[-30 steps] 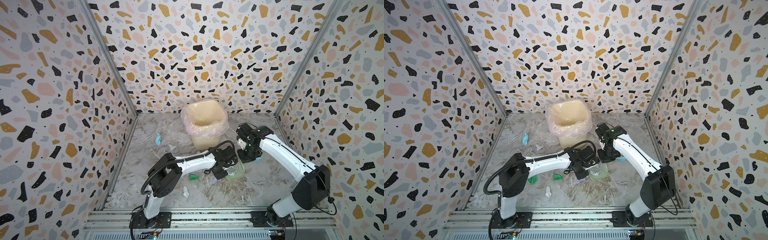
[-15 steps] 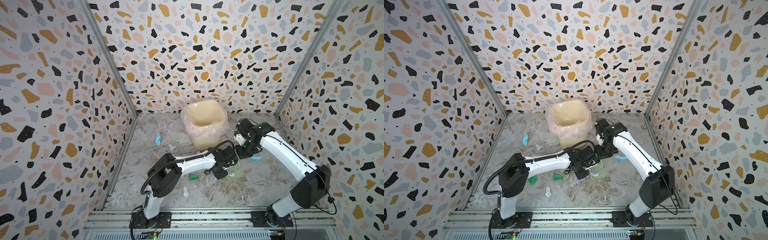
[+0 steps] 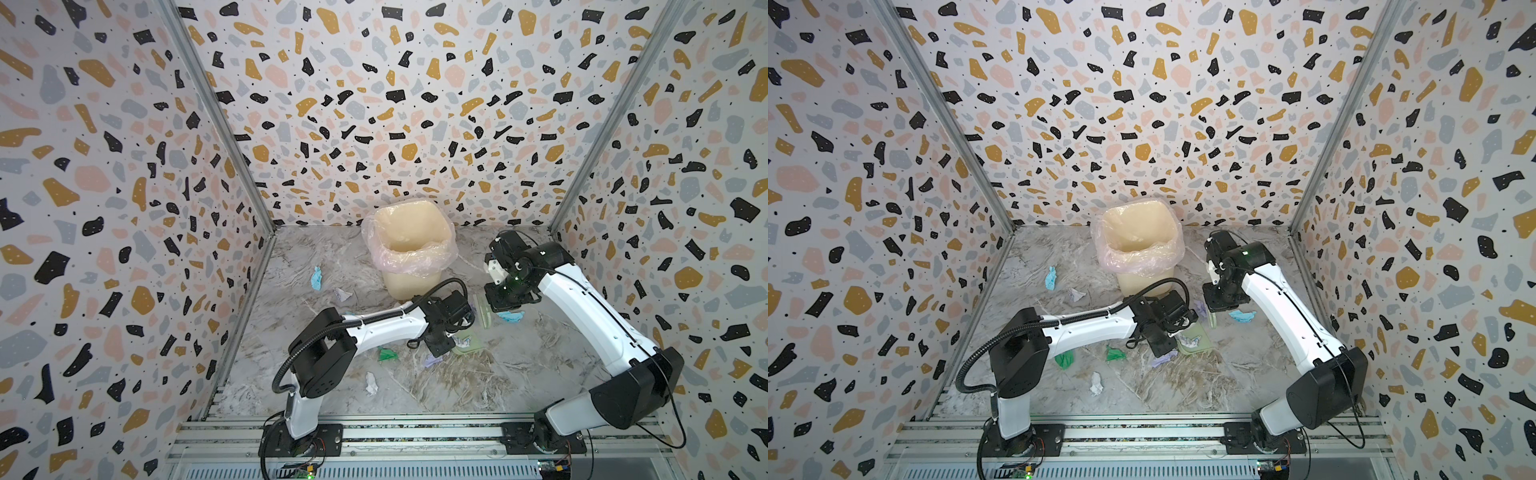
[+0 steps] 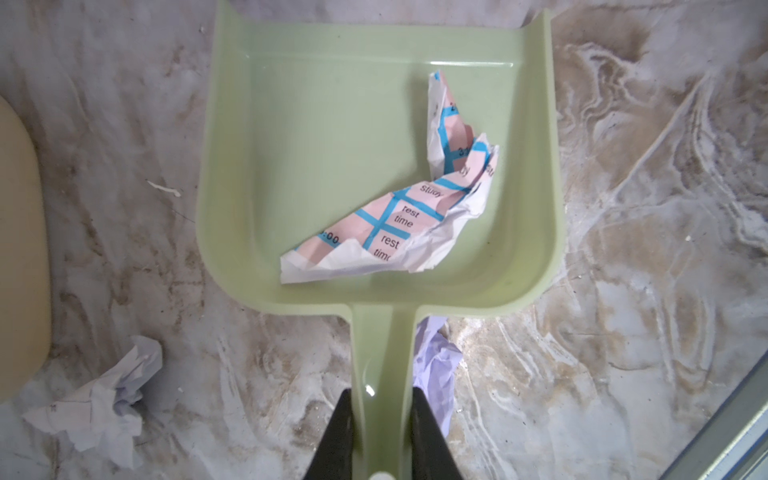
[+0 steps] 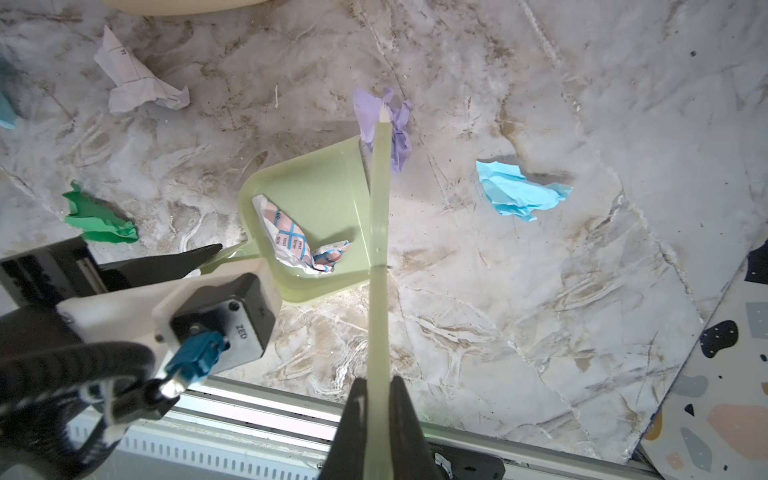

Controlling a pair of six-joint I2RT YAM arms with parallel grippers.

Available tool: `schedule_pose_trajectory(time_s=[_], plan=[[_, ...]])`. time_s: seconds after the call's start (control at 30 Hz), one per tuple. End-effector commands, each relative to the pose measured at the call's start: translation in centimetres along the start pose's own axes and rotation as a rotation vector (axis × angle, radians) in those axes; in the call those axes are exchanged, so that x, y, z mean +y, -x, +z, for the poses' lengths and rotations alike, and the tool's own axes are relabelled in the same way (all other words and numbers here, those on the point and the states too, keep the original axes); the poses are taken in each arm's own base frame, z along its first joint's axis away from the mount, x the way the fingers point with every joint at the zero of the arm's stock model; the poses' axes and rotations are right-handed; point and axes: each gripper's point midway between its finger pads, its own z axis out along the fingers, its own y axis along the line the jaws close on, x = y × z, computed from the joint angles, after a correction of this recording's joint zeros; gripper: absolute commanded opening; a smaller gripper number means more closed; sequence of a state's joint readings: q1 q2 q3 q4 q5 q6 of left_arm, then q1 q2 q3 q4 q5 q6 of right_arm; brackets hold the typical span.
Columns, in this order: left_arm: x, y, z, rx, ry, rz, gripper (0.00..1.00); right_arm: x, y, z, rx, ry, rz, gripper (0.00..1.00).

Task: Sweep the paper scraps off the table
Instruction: 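Sweep the brush again toward the dustpan held by the left gripper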

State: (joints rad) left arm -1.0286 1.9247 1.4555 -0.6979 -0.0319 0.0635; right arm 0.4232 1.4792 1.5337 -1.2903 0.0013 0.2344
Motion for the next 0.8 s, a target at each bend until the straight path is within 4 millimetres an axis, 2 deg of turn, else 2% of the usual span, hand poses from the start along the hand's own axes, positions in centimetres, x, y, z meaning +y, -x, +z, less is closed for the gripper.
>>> schedule_pose_trajectory(time_s=[0.0,0.2,0.37,0.63,0.77], plan=[[-0.1,-0.1,-0.1,0.013,-0.002,-0.011,0.0,-2.2,0.7,-1.2,-0.057,-0.052,0.047,0.0],[0.7,0.5,-0.5,0.024,0.025,-0.064,0.0,-3.5,4.0,1.1,-0.086,-0.149,-0.038,0.0],[1.1,1.3,-0.6,0.03,0.008,-0.122,0.0,-3.0,6.4,2.3,-0.115,-0.137,-0.117,0.0],[1.5,0.5,-0.3,0.067,0.005,-0.151,0.0,-2.1,5.9,4.9,-0.035,-0.124,-0.223,0.0],[1.7,0.3,-0.1,0.071,0.006,-0.155,0.0,-0.8,5.2,5.6,-0.013,-0.085,-0.264,0.0]])
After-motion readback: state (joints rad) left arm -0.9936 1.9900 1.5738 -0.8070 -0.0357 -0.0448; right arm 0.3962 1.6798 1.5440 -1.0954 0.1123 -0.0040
